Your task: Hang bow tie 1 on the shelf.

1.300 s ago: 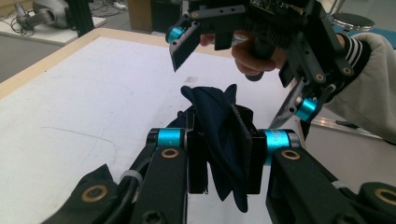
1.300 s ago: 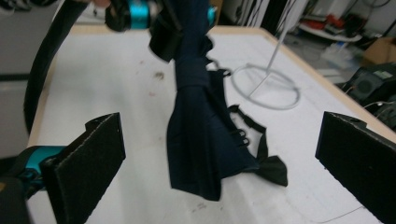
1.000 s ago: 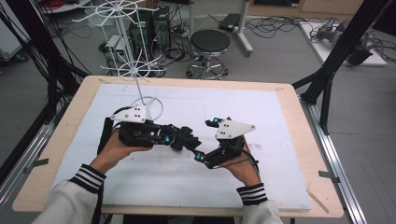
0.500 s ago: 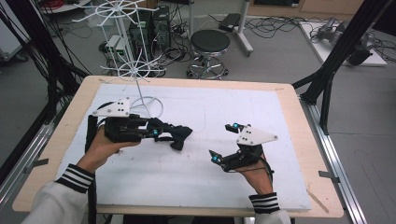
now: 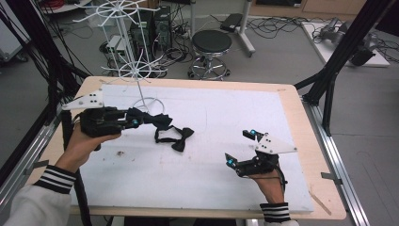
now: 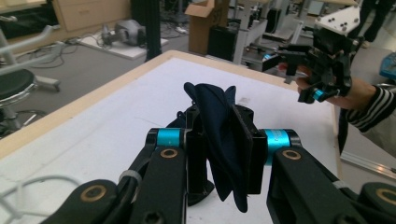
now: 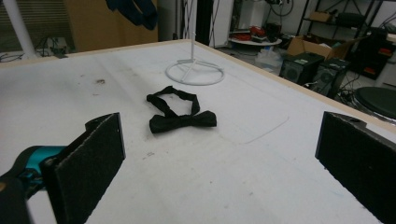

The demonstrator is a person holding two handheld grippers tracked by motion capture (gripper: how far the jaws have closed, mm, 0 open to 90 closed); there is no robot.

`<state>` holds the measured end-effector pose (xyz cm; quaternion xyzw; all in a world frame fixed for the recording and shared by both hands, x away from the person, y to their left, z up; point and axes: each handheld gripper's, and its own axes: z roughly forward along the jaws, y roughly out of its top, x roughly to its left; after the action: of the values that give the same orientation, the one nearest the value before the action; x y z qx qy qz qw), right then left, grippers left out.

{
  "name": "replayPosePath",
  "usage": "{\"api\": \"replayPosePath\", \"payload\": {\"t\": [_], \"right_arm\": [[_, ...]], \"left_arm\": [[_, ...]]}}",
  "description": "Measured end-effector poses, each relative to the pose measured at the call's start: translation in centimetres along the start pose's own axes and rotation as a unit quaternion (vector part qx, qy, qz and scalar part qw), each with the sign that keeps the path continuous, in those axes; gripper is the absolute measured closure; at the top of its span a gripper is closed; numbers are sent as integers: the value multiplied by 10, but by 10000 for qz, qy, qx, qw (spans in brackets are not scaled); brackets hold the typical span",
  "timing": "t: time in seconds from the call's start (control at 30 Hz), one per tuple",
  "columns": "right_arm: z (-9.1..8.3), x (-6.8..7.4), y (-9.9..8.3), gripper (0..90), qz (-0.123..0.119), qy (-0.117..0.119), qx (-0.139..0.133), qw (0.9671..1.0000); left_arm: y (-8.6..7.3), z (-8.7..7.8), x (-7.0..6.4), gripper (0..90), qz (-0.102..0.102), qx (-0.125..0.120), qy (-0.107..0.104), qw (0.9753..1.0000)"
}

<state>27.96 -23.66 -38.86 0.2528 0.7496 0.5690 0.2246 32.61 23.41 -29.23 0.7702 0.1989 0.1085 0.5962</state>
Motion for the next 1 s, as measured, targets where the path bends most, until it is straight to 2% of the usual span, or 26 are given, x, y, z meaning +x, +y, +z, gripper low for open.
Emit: {"api": "replayPosePath", "payload": {"t": [0.3, 0.5, 0.77, 0.83, 1.0], "right_arm": [[-11, -3, -14, 6, 141, -155, -95, 9997], [-16, -4, -18, 7, 133, -244, -198, 9994], [-20, -4, -28, 7, 175, -389, -311, 9986], [-21, -3, -30, 7, 250, -405, -303, 9984], [-22, -2, -30, 7, 194, -444, -344, 9982]], "left_arm": [[6, -17, 7, 763, -88, -62, 259, 9996], [7, -24, 11, 763, -159, -49, 394, 9991], [9, -35, 19, 763, -267, -20, 645, 9976], [10, -37, 21, 764, -299, -11, 694, 9971], [12, -42, 25, 764, -367, 40, 783, 9962]]}}
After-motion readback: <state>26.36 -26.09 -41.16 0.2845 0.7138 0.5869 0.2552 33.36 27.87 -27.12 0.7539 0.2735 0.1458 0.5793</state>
